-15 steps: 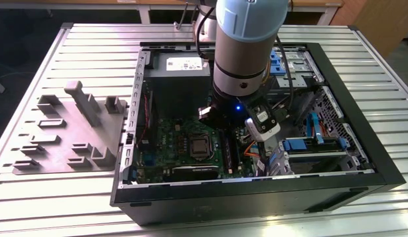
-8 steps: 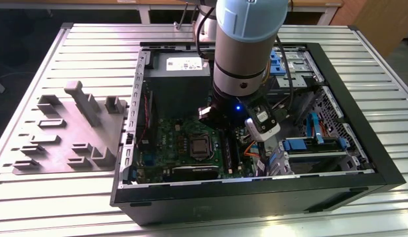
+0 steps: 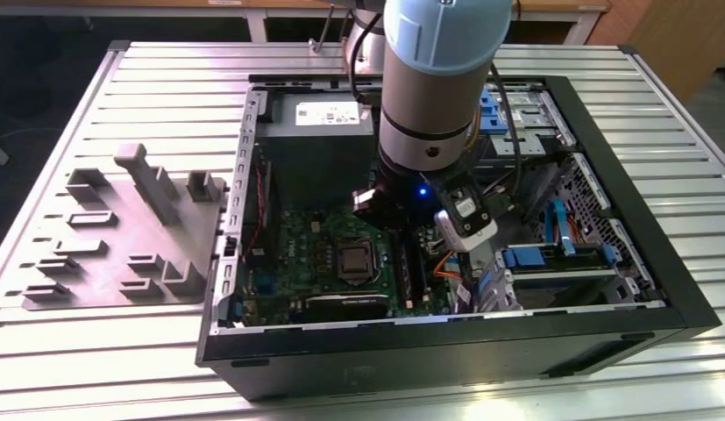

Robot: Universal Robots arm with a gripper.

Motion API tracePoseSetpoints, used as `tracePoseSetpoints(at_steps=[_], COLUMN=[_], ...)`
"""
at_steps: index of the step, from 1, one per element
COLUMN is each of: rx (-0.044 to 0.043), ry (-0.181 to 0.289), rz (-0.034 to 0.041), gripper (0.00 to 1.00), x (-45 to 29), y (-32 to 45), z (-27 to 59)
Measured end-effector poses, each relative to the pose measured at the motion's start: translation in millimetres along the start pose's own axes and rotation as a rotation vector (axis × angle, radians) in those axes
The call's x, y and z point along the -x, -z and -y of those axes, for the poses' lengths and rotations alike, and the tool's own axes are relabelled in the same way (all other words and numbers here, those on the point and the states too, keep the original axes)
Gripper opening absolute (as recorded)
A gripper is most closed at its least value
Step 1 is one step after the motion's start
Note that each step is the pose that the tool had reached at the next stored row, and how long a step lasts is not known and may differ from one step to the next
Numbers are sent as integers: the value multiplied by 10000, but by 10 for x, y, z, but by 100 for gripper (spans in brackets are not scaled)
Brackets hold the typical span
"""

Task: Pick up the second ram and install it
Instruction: 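Insert the second ram into the second slot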

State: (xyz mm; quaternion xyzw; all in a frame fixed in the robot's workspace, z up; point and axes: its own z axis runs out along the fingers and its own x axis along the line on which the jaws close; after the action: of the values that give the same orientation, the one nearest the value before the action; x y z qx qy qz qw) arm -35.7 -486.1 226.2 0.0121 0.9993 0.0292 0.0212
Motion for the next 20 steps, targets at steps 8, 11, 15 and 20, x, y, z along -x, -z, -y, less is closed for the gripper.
tracePoseSetpoints(at_steps=[8,11,15,20], rx=[-4,-3,-5,1], ry=[-67,-75,-77,-77], rz=[4,5,4,6], gripper=[11,11,11,11], x=[-1,-1,-2,-2], y=[-18,-26,-33,-46], z=[1,1,2,2])
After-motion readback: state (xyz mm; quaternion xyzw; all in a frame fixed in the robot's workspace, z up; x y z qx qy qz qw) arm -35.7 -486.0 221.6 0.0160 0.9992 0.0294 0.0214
